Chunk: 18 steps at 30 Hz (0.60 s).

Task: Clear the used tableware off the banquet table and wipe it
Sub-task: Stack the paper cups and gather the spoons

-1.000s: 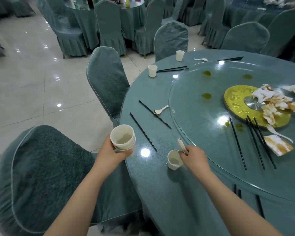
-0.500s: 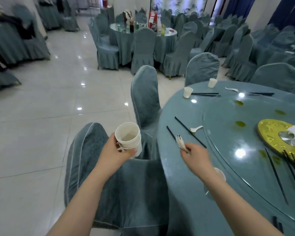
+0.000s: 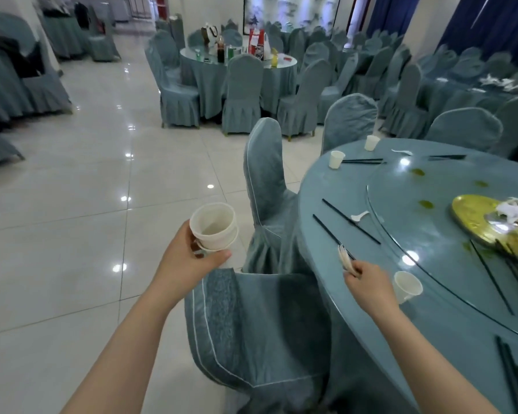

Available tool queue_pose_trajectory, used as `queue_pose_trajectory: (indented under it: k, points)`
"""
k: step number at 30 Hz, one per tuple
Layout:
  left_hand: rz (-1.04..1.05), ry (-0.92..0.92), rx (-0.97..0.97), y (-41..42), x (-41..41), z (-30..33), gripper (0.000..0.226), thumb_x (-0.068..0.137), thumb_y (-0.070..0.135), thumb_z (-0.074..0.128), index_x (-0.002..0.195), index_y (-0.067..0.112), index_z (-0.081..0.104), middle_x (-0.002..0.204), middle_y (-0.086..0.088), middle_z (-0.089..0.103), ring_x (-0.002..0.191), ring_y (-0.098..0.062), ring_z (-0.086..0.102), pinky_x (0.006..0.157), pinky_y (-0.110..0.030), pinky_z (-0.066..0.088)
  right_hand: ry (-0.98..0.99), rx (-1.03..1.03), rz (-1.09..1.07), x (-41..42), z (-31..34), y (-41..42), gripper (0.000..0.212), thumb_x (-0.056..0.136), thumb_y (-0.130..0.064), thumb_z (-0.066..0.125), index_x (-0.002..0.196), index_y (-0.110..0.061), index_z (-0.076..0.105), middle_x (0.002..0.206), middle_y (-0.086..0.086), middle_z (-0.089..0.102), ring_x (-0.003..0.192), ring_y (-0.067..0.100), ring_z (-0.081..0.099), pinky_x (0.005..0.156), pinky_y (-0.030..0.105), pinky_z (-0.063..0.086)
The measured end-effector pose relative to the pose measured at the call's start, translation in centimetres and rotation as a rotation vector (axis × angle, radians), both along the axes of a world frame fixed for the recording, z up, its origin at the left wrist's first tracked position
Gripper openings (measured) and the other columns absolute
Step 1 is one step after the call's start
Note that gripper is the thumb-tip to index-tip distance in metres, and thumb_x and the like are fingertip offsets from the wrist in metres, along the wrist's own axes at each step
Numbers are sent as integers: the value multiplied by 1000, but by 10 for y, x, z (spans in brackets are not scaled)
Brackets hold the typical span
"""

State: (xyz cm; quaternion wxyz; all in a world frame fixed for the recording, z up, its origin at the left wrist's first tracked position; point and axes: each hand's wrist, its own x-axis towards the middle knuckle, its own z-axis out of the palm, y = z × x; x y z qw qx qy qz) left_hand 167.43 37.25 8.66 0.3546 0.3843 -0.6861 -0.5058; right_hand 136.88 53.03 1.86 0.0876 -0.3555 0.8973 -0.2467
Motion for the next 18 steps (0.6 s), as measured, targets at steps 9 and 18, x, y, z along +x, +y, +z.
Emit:
queue_pose_trajectory:
  k: [9,18]
  points:
    - [-88,-117,41,8,-85,-27,59,69,22,84,113,45,51,111,20,64,101,1,61,86,-22,48,12,128,-177,-106,-49,46,15,83,-10,60,69,-16,56,68,4,56,56,20,49,49,27,32]
    - [-52,-154,84,10,-141,-51,59,69,17,83,114,41,53,108,20,65,100,2,61,85,-21,48,32,329,-113,-151,-79,44,22,88,-9,54,67,-10,45,74,14,58,71,33,54,56,30,31]
